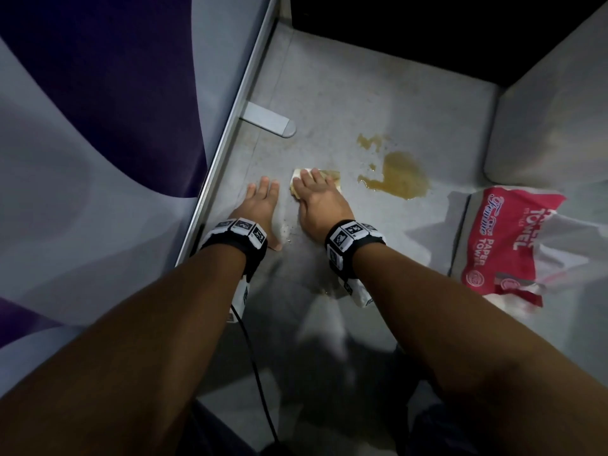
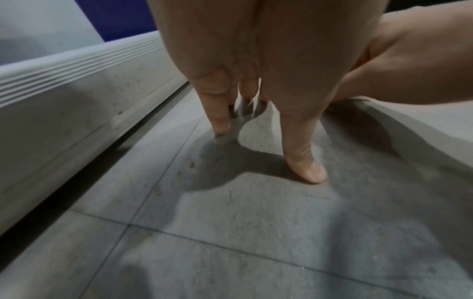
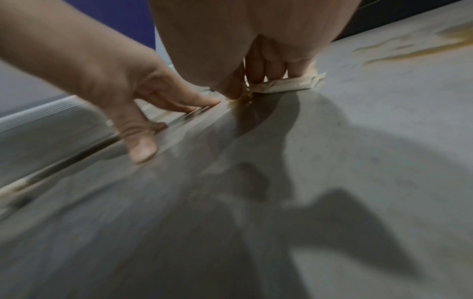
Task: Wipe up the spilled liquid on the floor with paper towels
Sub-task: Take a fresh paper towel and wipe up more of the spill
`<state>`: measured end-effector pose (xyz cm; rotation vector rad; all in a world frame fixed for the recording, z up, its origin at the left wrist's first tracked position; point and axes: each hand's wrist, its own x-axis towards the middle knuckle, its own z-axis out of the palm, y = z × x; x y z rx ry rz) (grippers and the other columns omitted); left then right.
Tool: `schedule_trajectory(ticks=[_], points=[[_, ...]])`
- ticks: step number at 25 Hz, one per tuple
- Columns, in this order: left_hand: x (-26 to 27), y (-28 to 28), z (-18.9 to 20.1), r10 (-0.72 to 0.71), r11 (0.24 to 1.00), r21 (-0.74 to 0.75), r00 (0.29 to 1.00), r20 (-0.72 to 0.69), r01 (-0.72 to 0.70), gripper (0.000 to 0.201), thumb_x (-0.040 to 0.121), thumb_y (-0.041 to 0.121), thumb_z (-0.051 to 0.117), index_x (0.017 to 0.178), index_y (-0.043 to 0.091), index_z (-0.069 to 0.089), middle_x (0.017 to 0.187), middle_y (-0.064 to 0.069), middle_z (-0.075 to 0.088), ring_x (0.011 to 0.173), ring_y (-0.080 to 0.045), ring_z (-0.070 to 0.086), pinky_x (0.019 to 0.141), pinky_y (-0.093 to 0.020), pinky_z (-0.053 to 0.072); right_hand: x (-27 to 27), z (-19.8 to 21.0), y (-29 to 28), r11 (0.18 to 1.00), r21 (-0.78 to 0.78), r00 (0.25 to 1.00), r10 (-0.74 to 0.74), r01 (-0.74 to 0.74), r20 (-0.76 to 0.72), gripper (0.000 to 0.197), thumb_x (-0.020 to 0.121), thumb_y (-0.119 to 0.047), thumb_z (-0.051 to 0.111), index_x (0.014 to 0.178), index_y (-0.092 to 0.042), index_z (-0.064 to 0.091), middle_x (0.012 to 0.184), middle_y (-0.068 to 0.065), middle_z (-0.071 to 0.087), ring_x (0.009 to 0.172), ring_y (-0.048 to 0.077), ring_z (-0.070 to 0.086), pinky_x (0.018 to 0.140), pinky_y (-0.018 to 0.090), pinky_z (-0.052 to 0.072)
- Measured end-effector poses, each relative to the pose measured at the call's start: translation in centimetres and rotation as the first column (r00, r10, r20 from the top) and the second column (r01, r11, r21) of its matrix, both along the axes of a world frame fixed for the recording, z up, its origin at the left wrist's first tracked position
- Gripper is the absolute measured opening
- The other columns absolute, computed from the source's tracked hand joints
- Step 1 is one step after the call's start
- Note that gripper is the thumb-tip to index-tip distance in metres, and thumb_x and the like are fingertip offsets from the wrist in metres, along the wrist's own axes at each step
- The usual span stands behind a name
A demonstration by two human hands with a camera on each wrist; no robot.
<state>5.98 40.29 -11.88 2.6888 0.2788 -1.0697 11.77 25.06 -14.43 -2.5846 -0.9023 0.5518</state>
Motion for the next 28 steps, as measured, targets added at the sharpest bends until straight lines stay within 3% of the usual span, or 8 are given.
schedule_trajectory(ticks=[6, 8, 11, 16, 18, 22, 26, 28], points=[[0.1, -0.1, 0.4, -0.034, 0.999, 0.027, 0.999, -0.03, 0.034, 0.143, 0.06, 0.035, 0.091, 0.155, 0.013, -0.013, 0.164, -0.008, -0.014, 0.151, -0.033, -0.007, 0.122, -0.039, 0.012, -4.1, 0.1, -1.4, 0.985, 0.008, 0.985, 0.171, -0.171, -0.01, 0.058, 0.09, -0.013, 0.05, 0.147, -0.005, 0.044, 0.156, 0.019, 0.037, 0.147, 0.038, 0.028, 0.121, 0.049, 0.015], [0.1, -0.2, 1.0, -0.076, 0.996, 0.045, 0.994, -0.073, 0.079, 0.14, 0.063, 0.02, 0.089, 0.154, 0.013, -0.016, 0.163, -0.007, -0.018, 0.151, -0.032, -0.008, 0.122, -0.039, 0.013, -5.2, 0.1, -1.7, 0.981, -0.013, 0.981, 0.194, -0.195, -0.026, 0.059, 0.09, -0.015, 0.049, 0.148, -0.007, 0.043, 0.158, 0.016, 0.036, 0.148, 0.037, 0.027, 0.122, 0.049, 0.014], [0.1, -0.2, 1.6, -0.075, 0.997, 0.02, 0.993, -0.088, 0.077, 0.115, 0.077, 0.001, 0.068, 0.154, 0.014, -0.016, 0.163, -0.007, -0.019, 0.15, -0.033, -0.009, 0.122, -0.04, 0.012, -7.2, 0.0, -1.8, 0.957, 0.011, 0.957, 0.288, -0.288, -0.001, 0.059, 0.085, -0.018, 0.045, 0.142, -0.005, 0.051, 0.15, 0.018, 0.046, 0.141, 0.04, 0.037, 0.12, 0.053, 0.023], [-0.1, -0.2, 1.5, -0.076, 0.997, 0.026, 0.994, -0.078, 0.079, 0.105, 0.083, 0.005, 0.061, 0.155, 0.014, -0.015, 0.163, -0.007, -0.018, 0.15, -0.034, -0.008, 0.122, -0.039, 0.008, -8.1, -0.1, -4.8, 0.805, 0.15, 0.818, 0.562, -0.574, 0.121, 0.044, 0.084, -0.019, 0.054, 0.125, -0.005, 0.065, 0.131, 0.016, 0.063, 0.123, 0.04, 0.055, 0.111, 0.053, 0.037], [-0.1, -0.2, 1.5, -0.077, 0.997, 0.025, 0.994, -0.077, 0.079, 0.106, 0.083, 0.006, 0.062, 0.155, 0.014, -0.015, 0.163, -0.006, -0.018, 0.151, -0.033, -0.008, 0.122, -0.039, 0.008, -7.3, 0.3, -6.2, 0.762, 0.188, 0.785, 0.603, -0.619, 0.139, 0.043, 0.087, -0.024, 0.046, 0.119, -0.007, 0.07, 0.127, 0.015, 0.066, 0.12, 0.04, 0.059, 0.108, 0.052, 0.041], [-0.1, 0.1, 1.4, -0.084, 0.996, 0.018, 0.994, -0.066, 0.086, 0.104, 0.084, 0.005, 0.06, 0.155, 0.015, -0.015, 0.163, -0.007, -0.017, 0.151, -0.033, -0.008, 0.123, -0.04, 0.008, -7.5, 0.8, -8.9, 0.786, 0.173, 0.804, 0.586, -0.594, 0.1, 0.037, 0.082, -0.013, 0.059, 0.116, -0.006, 0.07, 0.126, 0.017, 0.066, 0.12, 0.041, 0.06, 0.105, 0.053, 0.044], [-0.1, 0.2, 1.4, -0.073, 0.997, 0.006, 0.995, -0.074, 0.073, 0.104, 0.083, 0.003, 0.059, 0.155, 0.017, -0.015, 0.163, -0.005, -0.019, 0.151, -0.032, -0.008, 0.123, -0.044, 0.009, -9.5, 0.9, -12.0, 0.887, 0.118, 0.895, 0.443, -0.446, 0.054, 0.053, 0.08, -0.021, 0.039, 0.125, -0.007, 0.065, 0.135, 0.016, 0.061, 0.128, 0.039, 0.053, 0.11, 0.053, 0.039], [-0.1, 0.2, 1.4, -0.071, 0.997, 0.011, 0.995, -0.077, 0.072, 0.104, 0.083, 0.005, 0.06, 0.155, 0.017, -0.015, 0.163, -0.006, -0.019, 0.151, -0.032, -0.009, 0.123, -0.045, 0.01, -11.1, 0.5, -11.9, 0.943, 0.098, 0.947, 0.32, -0.32, 0.009, 0.053, 0.08, -0.02, 0.041, 0.126, -0.006, 0.063, 0.136, 0.016, 0.059, 0.129, 0.038, 0.05, 0.112, 0.051, 0.037]])
